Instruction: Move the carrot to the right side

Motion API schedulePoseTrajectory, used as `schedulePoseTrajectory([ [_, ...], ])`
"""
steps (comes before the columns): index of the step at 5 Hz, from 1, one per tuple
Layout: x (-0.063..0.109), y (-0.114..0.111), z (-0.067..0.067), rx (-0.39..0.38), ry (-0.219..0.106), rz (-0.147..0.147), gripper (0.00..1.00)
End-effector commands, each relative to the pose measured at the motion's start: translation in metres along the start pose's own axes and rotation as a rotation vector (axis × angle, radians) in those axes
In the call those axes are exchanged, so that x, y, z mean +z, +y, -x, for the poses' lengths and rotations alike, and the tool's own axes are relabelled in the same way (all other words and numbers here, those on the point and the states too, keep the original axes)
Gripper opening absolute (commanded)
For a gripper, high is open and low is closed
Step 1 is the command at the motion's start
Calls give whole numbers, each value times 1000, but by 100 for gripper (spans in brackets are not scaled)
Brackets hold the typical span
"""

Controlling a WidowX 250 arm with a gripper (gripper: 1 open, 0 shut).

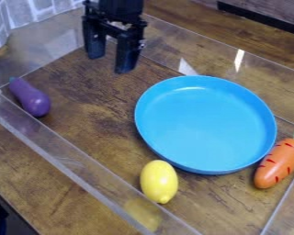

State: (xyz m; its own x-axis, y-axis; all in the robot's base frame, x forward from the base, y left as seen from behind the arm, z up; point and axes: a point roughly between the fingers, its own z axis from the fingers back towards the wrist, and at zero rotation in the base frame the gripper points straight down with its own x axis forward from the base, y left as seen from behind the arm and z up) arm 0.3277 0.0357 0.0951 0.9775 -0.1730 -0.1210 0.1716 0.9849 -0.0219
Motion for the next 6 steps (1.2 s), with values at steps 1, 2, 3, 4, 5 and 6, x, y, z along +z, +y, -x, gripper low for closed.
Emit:
schedulePoseTrajectory([
  [1, 19, 3, -2, 43, -69, -8, 100],
  [2, 19, -3, -2, 73, -71, -9, 100],
  [3, 19, -8, -2, 90, -76, -10, 100],
  [4, 25, -8, -7, 74, -88, -12, 100],
  [5, 33, -9, -9, 61, -94, -5, 100],
  [6, 43, -19, -16, 129, -93, 2, 100],
])
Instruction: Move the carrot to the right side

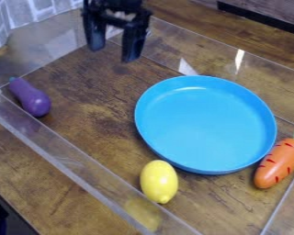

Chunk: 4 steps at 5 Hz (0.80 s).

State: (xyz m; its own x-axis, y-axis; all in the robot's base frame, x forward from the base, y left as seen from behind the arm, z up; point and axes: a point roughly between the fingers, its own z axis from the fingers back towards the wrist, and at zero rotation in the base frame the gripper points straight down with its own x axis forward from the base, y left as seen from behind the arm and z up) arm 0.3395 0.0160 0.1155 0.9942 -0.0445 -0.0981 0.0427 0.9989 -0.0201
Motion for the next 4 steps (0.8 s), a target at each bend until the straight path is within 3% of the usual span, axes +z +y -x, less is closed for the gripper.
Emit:
schedulePoseTrajectory([
  [1, 24, -15, -5, 31, -53, -26, 100],
  [4, 3, -10, -7, -61, -31, -12, 100],
])
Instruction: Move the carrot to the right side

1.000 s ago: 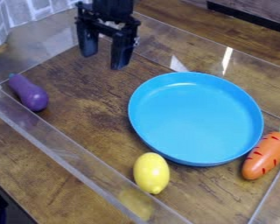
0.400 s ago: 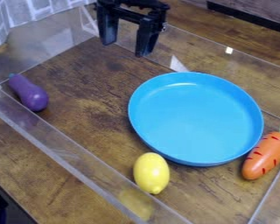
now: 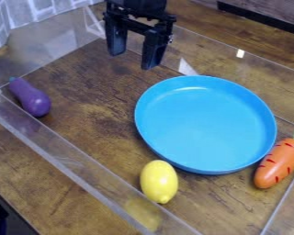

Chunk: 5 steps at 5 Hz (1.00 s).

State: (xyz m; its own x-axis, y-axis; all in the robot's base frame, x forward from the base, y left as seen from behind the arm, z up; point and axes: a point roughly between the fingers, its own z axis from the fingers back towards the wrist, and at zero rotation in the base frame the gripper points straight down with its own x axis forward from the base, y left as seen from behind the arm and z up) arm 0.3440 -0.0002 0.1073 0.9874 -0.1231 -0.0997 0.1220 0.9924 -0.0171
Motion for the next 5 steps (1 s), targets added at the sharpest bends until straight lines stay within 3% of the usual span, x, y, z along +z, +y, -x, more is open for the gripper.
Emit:
schedulePoseTrajectory([
  [1, 10, -10, 0, 2, -13, 1, 100],
  [3, 4, -16, 15, 30, 13, 17, 100],
  [5, 17, -48, -11, -35, 15, 36, 100],
])
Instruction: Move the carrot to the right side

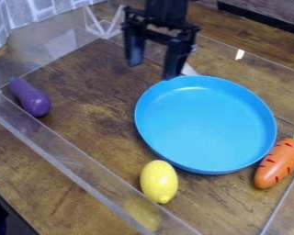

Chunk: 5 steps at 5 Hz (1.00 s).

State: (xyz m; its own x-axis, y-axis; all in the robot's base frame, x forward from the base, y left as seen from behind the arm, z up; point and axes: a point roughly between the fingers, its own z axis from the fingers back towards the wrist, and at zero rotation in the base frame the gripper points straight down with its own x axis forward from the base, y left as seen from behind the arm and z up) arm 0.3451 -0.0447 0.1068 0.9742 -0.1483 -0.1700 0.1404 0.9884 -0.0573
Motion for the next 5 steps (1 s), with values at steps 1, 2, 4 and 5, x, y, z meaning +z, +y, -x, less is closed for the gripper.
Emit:
schedulePoseTrajectory([
  [1, 24, -18, -14, -33, -64, 4, 100],
  [2, 24, -22, -8, -34, -59, 7, 100],
  [4, 21, -31, -5, -54, -42, 10, 100],
  [5, 20, -36, -9, -73, -33, 7, 100],
])
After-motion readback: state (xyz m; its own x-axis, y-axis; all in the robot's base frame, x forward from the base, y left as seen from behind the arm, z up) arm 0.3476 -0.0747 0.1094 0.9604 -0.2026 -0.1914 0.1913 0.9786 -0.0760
